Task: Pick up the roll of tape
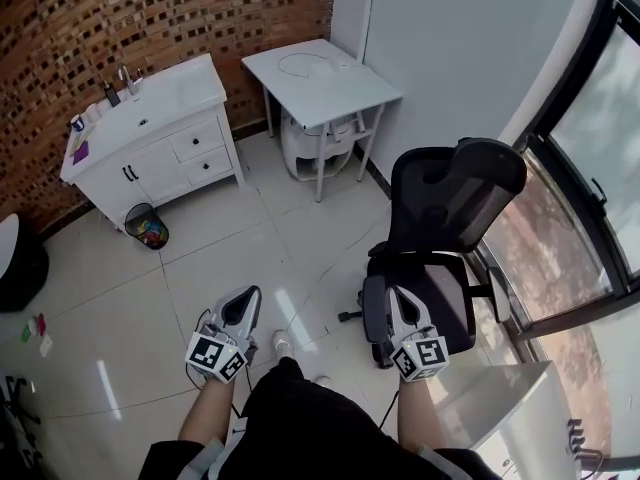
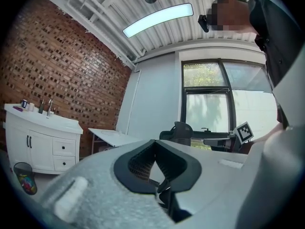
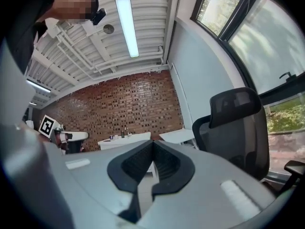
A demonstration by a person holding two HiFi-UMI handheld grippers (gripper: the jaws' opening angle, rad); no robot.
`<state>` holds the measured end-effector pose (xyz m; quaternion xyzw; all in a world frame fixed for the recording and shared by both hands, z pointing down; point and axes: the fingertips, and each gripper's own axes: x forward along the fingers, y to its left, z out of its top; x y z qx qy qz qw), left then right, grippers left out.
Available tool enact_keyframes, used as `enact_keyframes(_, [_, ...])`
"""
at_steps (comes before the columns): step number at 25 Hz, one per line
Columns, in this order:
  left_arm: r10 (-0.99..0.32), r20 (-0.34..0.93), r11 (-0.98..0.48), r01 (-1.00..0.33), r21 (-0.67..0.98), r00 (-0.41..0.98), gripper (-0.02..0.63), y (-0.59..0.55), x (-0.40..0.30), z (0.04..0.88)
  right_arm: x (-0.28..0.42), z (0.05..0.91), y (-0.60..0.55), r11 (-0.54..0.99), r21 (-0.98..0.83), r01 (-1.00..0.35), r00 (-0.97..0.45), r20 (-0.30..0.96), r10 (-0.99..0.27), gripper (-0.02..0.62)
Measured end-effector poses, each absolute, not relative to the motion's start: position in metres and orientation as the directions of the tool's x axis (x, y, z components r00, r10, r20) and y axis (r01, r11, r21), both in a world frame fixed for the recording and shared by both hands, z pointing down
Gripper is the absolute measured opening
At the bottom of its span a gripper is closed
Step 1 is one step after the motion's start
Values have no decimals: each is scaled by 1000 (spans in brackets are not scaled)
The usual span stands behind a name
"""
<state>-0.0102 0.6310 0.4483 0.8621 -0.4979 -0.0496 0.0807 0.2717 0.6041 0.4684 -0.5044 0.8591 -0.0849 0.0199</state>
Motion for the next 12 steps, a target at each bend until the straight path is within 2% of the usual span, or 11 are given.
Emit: enact_keyframes(12, [-852, -81, -524, -841, 132, 518, 2, 501, -52, 428, 224, 445, 484, 454, -113, -884, -457, 1, -890, 5])
